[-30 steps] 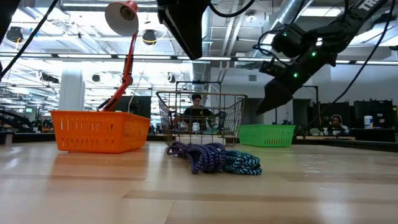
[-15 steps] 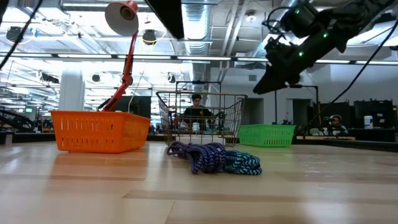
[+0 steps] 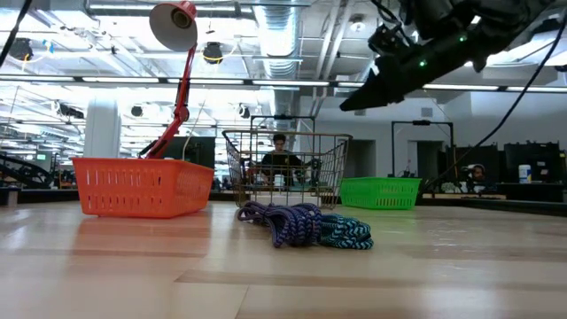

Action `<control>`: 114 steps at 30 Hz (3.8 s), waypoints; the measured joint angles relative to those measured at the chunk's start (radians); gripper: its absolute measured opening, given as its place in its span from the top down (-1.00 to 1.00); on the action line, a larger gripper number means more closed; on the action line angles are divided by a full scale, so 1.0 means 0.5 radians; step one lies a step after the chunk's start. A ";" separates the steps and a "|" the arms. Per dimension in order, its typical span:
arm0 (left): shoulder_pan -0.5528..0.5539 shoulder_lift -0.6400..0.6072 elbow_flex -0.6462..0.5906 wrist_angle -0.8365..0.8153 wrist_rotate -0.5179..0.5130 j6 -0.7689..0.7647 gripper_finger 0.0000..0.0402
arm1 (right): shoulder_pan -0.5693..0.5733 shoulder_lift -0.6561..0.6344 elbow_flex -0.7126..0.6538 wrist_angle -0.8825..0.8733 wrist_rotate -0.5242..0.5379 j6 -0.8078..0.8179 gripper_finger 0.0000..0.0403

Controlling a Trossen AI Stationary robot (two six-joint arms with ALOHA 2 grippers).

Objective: Pick and place items into bin
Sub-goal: Put the dark blue charger cable into the orange bin

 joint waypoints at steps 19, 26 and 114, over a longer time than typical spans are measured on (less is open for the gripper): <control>0.383 -1.112 -1.017 1.396 1.476 0.893 0.35 | 0.266 0.272 0.000 0.074 -0.007 0.515 0.22; 0.452 -1.421 -1.688 1.993 1.729 0.902 0.35 | 0.534 0.157 0.000 -0.033 -0.001 0.810 0.12; 0.668 0.255 -1.040 1.579 1.407 2.693 0.35 | 2.061 -0.599 -0.001 -0.449 2.091 0.903 0.46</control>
